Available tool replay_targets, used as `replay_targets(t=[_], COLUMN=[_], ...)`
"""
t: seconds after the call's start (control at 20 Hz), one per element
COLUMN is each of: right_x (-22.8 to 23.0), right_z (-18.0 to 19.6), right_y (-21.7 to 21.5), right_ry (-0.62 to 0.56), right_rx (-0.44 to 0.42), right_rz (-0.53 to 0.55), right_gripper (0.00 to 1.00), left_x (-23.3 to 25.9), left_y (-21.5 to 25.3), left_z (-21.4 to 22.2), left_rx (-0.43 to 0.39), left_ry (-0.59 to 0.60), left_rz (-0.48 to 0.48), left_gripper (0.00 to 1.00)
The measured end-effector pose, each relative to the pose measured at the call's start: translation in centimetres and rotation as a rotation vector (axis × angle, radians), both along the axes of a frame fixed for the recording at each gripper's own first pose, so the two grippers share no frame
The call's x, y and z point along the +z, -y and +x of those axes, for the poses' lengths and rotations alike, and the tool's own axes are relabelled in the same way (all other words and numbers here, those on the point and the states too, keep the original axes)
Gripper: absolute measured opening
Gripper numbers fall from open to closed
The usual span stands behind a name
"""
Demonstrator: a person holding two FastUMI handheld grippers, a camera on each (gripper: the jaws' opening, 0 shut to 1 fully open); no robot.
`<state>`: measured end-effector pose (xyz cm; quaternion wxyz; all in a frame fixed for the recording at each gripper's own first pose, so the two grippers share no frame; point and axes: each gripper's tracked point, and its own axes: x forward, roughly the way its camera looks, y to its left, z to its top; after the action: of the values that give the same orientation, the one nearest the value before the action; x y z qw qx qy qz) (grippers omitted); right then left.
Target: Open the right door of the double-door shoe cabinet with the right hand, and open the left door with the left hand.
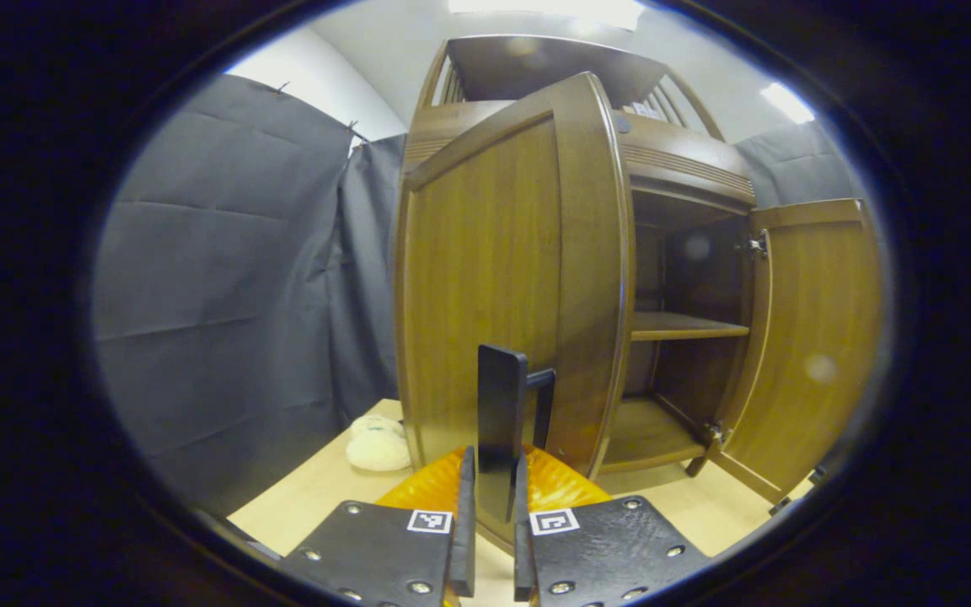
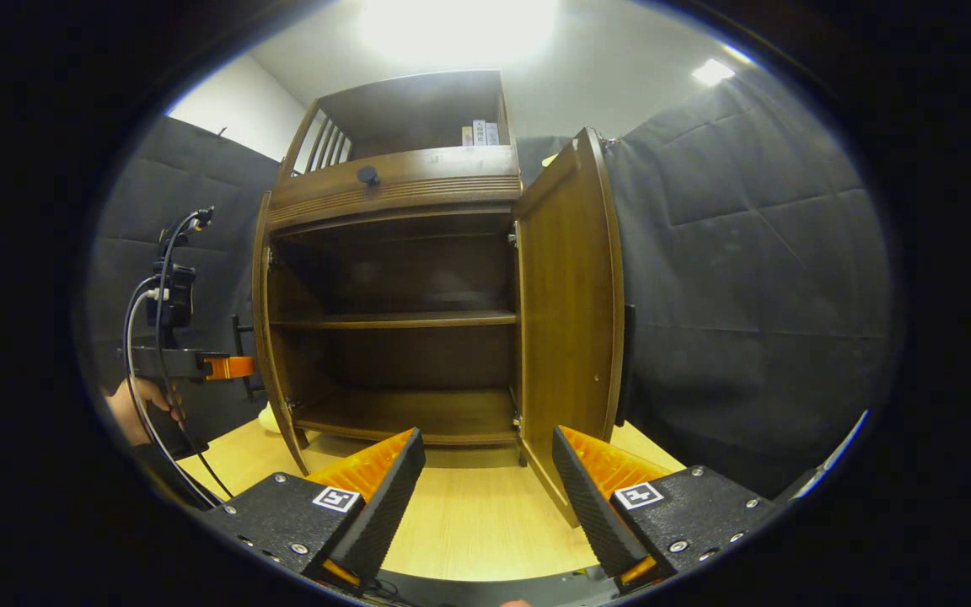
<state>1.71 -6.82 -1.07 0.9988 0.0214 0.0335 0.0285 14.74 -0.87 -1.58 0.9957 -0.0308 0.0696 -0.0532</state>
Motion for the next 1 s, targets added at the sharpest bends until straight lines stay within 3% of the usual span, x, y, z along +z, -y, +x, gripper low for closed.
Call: replay_targets(t=[0.1,0.25,0.3,0.35,0.45,0.5,0.55,0.9,1.0], right_x=[0.1,0.2,0.1,0.1,0.0,0.1,0.2,0.1,0.1], right_z=[-0.2,-0.4,-0.4,-0.5,-0.4,-0.7,-0.9,-0.9,-1.0], right_y=[-0.1,-0.4,-0.4,-0.5,-0.6,-0.6,-0.7,-0.9,-0.8], right_ry=[-0.002,-0.005,-0.005,-0.005,-0.004,-0.001,0.001,0.001,0.0], right_rx=[0.018,0.044,0.052,0.061,0.078,0.084,0.091,0.119,0.121], right_rz=[-0.002,-0.009,-0.009,-0.008,-0.007,-0.007,-0.006,-0.004,-0.004], right_gripper=[0.94,0.92,0.94,0.94,0.94,0.94,0.92,0.94,0.94], left_x=[0.1,-0.1,0.0,0.0,0.0,0.0,0.2,0.5,0.8], left_y=[-1.4,-3.6,-4.2,-4.6,-5.7,-6.6,-7.3,-10.8,-10.5], left_z=[-0.2,-0.7,-1.1,-1.2,-1.5,-1.3,-1.7,-2.8,-3.2], left_rx=[0.036,0.075,0.085,0.097,0.113,0.142,0.152,0.225,0.208], left_ry=[0.005,0.01,0.014,0.014,0.023,0.031,0.039,0.074,0.083], left_rz=[0.009,0.015,0.014,0.018,0.027,0.044,0.053,0.079,0.068], left_gripper=[0.14,0.23,0.14,0.18,0.18,0.14,0.22,0.13,0.17])
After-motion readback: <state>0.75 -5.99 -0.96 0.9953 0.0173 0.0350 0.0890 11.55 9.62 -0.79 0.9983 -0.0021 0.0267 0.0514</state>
